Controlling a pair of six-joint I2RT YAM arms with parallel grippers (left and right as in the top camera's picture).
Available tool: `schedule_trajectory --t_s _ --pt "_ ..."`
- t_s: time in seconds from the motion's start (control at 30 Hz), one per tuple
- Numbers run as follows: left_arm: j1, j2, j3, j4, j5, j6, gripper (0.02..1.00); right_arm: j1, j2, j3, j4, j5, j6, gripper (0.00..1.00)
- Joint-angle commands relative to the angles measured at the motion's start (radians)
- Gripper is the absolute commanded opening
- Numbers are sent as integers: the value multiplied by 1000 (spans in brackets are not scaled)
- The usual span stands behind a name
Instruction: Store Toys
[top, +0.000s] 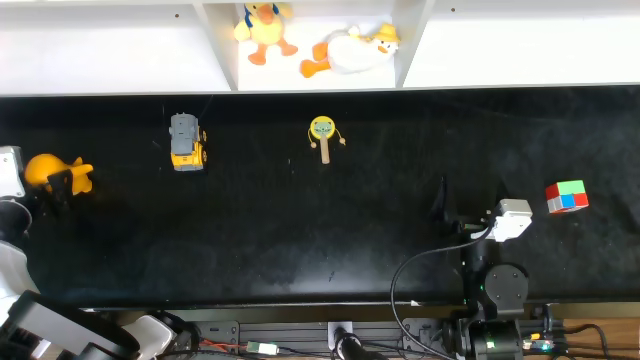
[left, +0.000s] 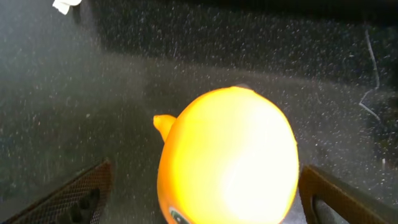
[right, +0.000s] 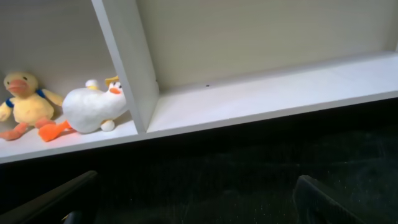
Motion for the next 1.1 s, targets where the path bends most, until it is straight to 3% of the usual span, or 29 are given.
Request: schedule_trajectory --t_s 0.03,0.13,0.27,0.47,0.57,0.73,0.93,1.1 --pt "-6 7 26 -2 -23 -10 963 -3 -11 -14 3 -7 -3 996" --pt "-6 7 26 -8 -23 -11 893 -3 -11 -14 3 -7 -3 996" --pt "-10 7 26 -8 -23 -11 560 -3 -11 -14 3 -7 -3 996" --pt "-10 3 26 -11 -14 -15 207 -3 -11 -14 3 -7 -3 996" --pt "-11 -37 26 -31 32 -15 97 -3 -11 -14 3 -7 -3 996" --pt "-67 -162 31 -33 37 -79 64 -3 -11 -14 3 -7 -3 996" --pt "-194 -152 132 -31 -97 -199 58 -3 -11 -14 3 -7 -3 996" --pt "-268 -58 261 -31 -131 -271 53 -3 -11 -14 3 -7 -3 996"
